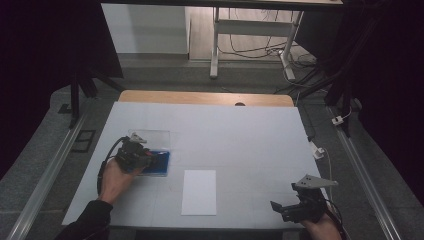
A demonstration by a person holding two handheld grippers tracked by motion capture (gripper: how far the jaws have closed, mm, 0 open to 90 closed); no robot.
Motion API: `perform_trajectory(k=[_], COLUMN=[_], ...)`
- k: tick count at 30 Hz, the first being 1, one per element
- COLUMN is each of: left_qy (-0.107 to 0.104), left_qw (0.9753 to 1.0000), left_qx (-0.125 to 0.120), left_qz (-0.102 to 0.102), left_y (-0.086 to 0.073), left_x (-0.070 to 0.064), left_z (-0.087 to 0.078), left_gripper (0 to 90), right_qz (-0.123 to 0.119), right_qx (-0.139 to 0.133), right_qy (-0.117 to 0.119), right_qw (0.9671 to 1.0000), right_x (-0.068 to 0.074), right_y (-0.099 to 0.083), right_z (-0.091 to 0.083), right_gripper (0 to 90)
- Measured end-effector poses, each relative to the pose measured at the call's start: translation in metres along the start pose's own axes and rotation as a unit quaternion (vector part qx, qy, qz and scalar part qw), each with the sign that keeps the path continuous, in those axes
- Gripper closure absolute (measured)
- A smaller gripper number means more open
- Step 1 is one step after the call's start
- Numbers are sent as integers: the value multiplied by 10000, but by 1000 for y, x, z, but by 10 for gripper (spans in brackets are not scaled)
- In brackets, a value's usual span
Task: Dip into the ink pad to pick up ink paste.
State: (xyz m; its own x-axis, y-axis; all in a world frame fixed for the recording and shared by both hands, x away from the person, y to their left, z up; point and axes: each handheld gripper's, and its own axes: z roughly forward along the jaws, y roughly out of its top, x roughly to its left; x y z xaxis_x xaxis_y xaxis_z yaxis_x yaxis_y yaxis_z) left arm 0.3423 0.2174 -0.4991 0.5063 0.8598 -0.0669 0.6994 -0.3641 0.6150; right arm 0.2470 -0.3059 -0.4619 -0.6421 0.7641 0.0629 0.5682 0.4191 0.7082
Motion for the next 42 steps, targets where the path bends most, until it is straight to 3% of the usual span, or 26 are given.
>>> perform_trajectory(k=[4,9,13,18,34,42], left_qy=[22,17,14,42,-95,-67], left_qw=[9999,9999,9999,10000,9999,9998], left_qx=[76,-157,-125,8,90,110], left_qz=[88,69,66,41,-102,-163], left_y=[3,4,1,-5,-8,-10], left_x=[-1,-1,1,4,6,5], left_z=[-2,-14,-18,-18,-13,-10], left_gripper=[586,585,585,584,585,586], right_qz=[6,2,-2,-5,-24,-32], right_qx=[-3,-16,-26,-22,-5,13], right_qy=[1,8,4,-4,-1,0], right_qw=[10000,10000,10000,10000,10000,10000], right_x=[0,0,0,0,0,0], right_y=[0,0,0,0,0,0], right_z=[0,0,0,0,0,0], right_gripper=[0,0,0,0,0,0])
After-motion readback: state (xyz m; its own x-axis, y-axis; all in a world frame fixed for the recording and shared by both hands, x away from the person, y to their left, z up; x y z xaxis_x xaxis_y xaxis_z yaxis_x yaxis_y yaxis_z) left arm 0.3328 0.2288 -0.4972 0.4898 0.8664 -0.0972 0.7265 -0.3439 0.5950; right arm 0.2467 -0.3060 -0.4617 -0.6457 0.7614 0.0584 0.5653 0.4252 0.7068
